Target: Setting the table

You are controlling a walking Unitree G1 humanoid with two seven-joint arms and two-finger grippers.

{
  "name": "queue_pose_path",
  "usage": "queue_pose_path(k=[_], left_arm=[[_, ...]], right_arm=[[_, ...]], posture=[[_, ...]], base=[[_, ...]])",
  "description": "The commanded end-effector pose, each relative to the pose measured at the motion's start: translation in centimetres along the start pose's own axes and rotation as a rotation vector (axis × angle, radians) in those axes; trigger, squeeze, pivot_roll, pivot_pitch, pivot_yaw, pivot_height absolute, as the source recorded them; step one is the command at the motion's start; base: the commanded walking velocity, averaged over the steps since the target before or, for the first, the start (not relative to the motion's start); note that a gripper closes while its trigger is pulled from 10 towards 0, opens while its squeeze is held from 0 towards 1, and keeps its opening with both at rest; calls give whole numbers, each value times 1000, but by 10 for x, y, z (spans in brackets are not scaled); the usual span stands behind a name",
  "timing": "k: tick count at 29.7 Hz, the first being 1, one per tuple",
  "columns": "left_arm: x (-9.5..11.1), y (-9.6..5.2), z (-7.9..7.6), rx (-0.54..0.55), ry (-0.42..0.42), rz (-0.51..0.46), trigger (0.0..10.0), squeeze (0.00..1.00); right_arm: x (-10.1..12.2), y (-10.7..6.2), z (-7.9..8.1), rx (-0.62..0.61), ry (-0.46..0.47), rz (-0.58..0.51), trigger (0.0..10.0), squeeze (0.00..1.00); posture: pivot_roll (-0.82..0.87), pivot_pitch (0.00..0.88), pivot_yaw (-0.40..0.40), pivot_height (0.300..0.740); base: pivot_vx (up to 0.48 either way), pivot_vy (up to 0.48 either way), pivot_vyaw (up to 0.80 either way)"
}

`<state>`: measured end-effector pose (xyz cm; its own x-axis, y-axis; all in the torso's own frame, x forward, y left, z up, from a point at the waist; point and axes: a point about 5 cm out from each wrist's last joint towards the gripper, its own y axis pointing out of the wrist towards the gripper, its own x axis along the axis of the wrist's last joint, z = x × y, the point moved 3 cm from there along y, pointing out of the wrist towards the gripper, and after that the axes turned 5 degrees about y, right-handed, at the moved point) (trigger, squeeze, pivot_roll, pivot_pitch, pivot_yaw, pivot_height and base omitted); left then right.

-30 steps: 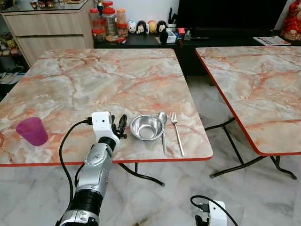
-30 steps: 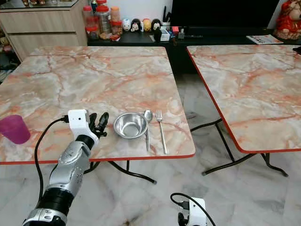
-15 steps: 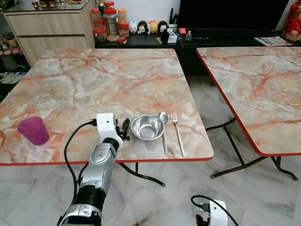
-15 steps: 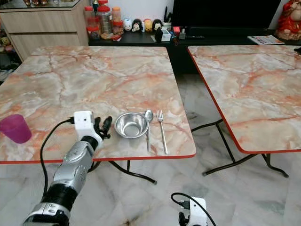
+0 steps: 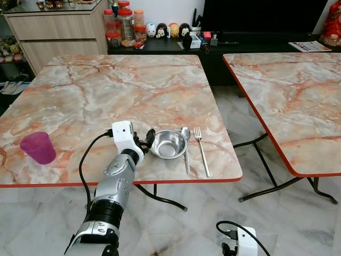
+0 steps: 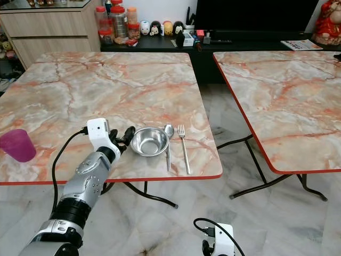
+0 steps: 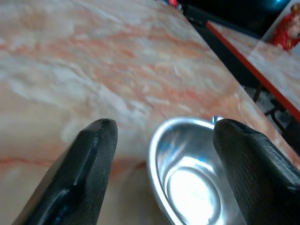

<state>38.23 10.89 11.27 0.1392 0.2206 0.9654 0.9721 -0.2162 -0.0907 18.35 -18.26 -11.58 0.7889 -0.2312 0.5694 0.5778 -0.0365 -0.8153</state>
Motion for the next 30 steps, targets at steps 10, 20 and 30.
queue_pose_path(k=[10,20,30], left_arm=[[-16,5,-13,-56,101,143,10000,0],[-24,6,-9,-51,144,232,10000,0],[-15,14,-14,-71,114,256,10000,0]], right_arm=[[2,0,-1,-8,8,-5,10000,0],[1,0,-1,-8,13,-2,10000,0],[-1,0,-1,-10,20,0,10000,0]], posture=[[-2,0,-8,740],[-4,0,-1,740],[-7,0,7,740]], base=[[0,0,0],[0,0,0],[0,0,0]])
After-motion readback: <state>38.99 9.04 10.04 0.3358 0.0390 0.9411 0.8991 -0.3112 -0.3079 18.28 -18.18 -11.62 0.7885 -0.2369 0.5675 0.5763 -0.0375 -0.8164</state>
